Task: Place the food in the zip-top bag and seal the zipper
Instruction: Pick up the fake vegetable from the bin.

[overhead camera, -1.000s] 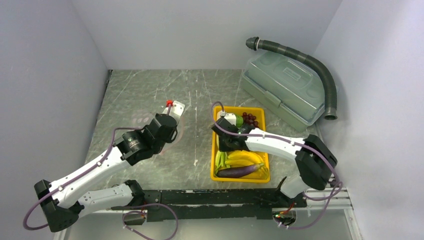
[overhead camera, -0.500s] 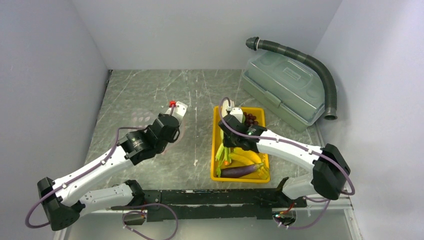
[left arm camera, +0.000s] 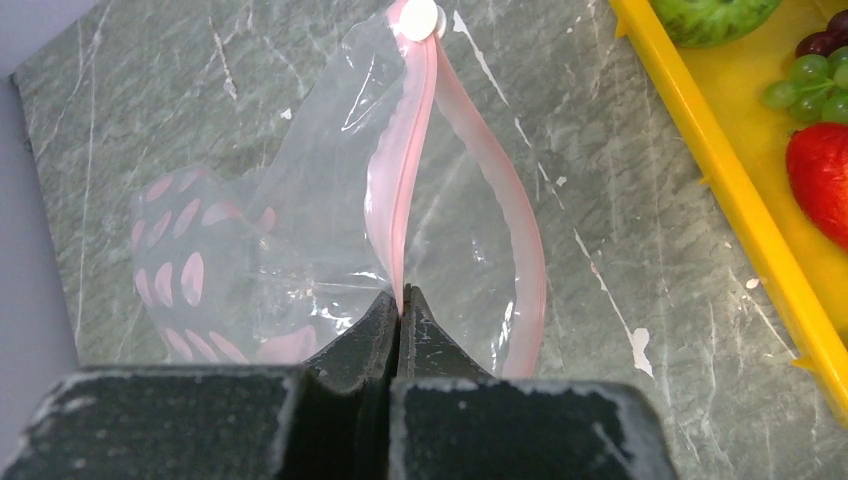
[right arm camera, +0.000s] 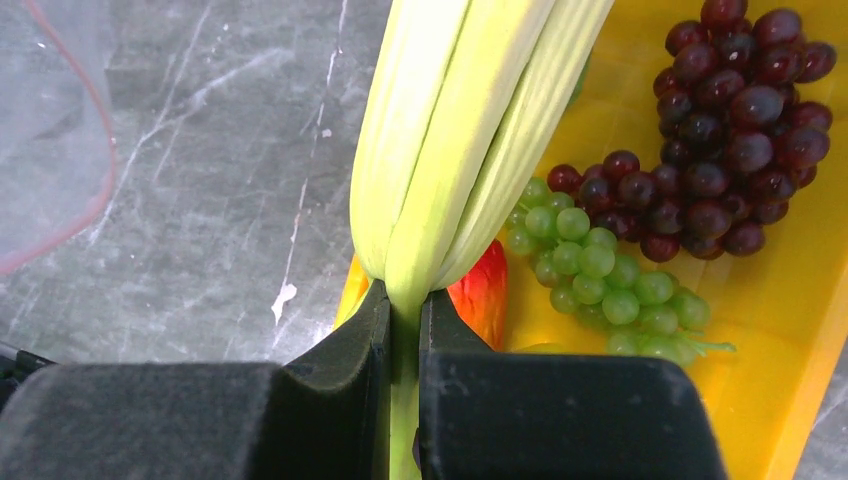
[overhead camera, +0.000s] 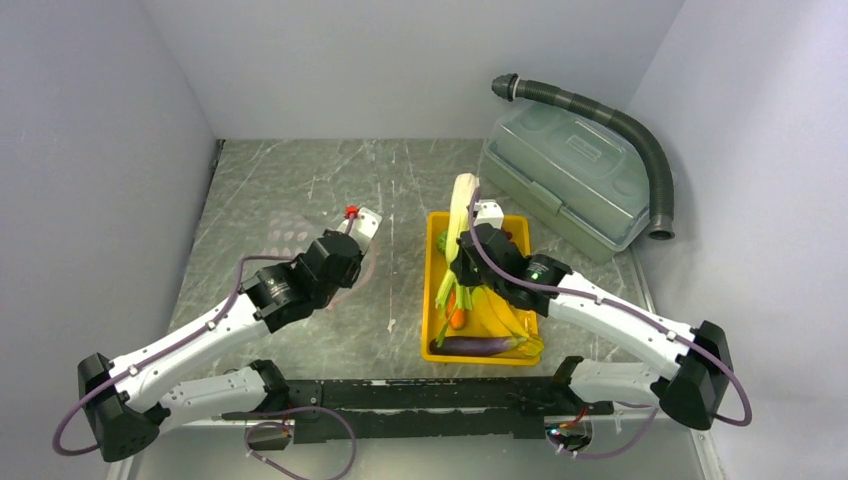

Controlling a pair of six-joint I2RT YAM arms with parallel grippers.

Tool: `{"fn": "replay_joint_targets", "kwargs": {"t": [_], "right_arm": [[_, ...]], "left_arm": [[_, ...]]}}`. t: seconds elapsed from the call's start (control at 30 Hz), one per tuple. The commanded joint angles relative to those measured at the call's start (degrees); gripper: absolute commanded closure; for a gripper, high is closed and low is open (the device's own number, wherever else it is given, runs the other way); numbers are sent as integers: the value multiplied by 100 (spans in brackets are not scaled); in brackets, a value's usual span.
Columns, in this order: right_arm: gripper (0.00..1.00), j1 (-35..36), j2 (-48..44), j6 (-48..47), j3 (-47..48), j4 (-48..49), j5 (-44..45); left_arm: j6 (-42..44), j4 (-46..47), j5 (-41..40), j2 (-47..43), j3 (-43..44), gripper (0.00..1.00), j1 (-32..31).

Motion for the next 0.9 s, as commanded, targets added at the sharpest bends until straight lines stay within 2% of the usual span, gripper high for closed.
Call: {"fn": "replay_joint_targets", "kwargs": {"t": [0.0,0.4,0.57,0.87], "right_arm": [[100,-18,-280,-337,81,418,125],[100,-10,-728,-413,107,518,-507],[100,-9,-756,-521,322,260,-1222],[100,89,-1083,-899,494,-319,-3153]], "left_arm": [[128,260,115,74,56,100,24],[-121,-50,206,214,304,100,39],[-133,-100,329,229,368,100,41],[-192,-212,492,254,452,100,36]]}}
